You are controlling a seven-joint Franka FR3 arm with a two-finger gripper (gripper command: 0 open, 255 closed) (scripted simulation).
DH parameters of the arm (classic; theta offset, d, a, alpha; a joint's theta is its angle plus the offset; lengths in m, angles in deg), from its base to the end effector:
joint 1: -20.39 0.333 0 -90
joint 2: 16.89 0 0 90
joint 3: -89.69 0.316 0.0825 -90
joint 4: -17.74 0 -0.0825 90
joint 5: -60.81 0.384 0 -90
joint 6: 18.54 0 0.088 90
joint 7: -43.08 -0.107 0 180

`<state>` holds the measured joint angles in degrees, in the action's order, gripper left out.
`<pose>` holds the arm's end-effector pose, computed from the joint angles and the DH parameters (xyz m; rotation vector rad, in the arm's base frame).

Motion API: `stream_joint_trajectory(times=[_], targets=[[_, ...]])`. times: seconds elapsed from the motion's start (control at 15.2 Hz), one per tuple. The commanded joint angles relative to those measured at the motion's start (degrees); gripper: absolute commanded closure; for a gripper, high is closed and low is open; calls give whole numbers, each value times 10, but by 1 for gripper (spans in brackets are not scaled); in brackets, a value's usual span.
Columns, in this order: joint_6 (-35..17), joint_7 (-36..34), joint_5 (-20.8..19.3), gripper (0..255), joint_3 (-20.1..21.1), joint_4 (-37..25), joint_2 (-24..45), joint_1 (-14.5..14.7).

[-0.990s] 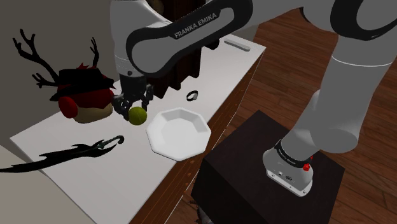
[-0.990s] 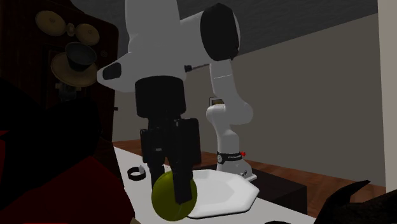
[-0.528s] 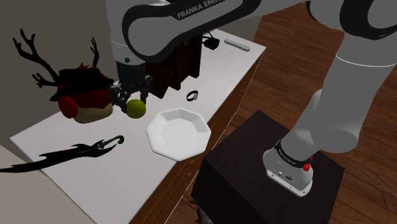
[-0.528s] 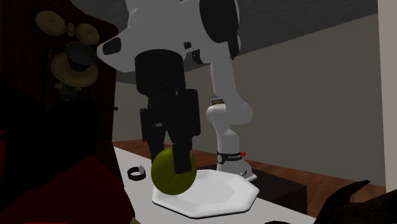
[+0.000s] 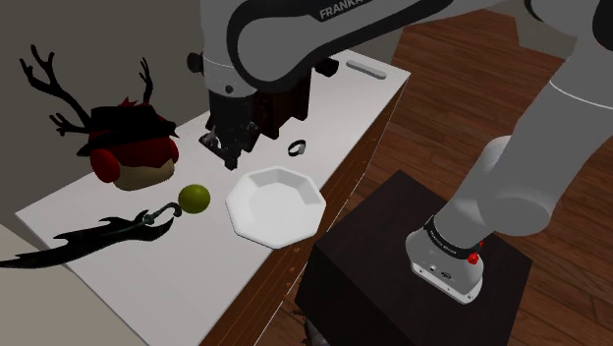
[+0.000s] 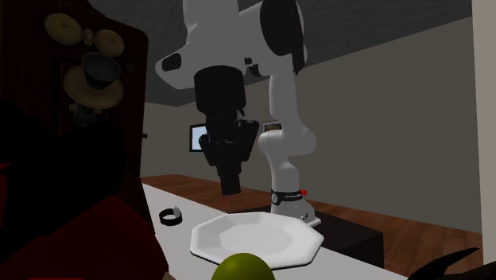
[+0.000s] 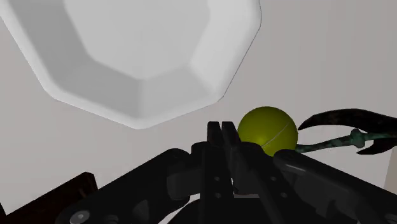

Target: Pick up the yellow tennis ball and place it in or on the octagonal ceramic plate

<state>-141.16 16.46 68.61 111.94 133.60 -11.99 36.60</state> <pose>0.4468 0.3579 0.4153 -2.9887 -0.1997 0.0721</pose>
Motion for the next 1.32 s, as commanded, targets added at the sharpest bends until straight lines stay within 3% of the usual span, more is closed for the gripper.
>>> stream_joint_trajectory(times=[0.0,0.07,0.13,0.4,0.66,1.25], targets=[[-4,16,21,255,0,49,-46,-5],[-2,10,11,255,-1,25,-23,-4],[-2,10,11,0,-1,25,-23,-4],[-95,-101,-58,0,15,24,24,30],[-164,-233,-162,0,5,-3,89,80],[-206,-253,-192,0,-9,-5,136,93]])
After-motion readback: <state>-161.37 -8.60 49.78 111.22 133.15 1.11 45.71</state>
